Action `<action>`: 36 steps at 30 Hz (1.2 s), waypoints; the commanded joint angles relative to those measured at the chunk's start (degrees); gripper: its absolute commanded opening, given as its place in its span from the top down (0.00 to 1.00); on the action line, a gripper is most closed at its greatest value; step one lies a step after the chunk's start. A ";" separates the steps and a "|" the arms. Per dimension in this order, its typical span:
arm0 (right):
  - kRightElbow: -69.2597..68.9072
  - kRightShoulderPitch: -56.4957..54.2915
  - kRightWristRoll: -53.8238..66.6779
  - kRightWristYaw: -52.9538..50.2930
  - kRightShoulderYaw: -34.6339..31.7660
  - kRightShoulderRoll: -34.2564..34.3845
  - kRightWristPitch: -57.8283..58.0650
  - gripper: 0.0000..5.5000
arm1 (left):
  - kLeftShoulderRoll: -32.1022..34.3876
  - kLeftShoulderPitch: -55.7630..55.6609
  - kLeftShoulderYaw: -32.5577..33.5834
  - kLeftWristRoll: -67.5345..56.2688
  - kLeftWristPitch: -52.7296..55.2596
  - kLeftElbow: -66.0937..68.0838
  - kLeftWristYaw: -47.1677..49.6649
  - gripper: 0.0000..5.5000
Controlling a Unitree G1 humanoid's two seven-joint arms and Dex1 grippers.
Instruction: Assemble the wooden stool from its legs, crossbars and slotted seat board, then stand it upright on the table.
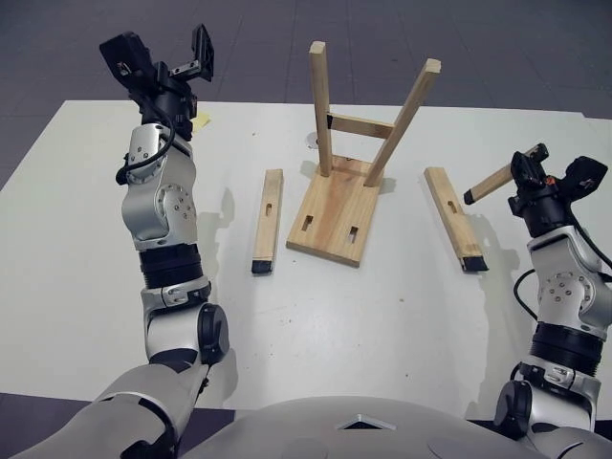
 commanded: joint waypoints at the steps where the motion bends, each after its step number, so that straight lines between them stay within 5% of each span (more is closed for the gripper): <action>1: 6.08 -3.24 0.12 4.52 0.94 0.04 -0.76 0.92 | -0.48 0.18 -0.61 -1.13 0.12 -0.04 -0.23 0.02; 18: 3.11 -0.36 0.34 4.99 -2.04 -0.33 0.41 0.92 | -2.20 1.46 -3.12 -0.90 -0.51 -0.08 1.31 0.02; 36: 20.39 -6.96 -6.87 7.42 1.36 -2.06 -3.66 0.92 | -2.57 1.14 -2.90 -2.39 -1.18 1.30 1.14 0.02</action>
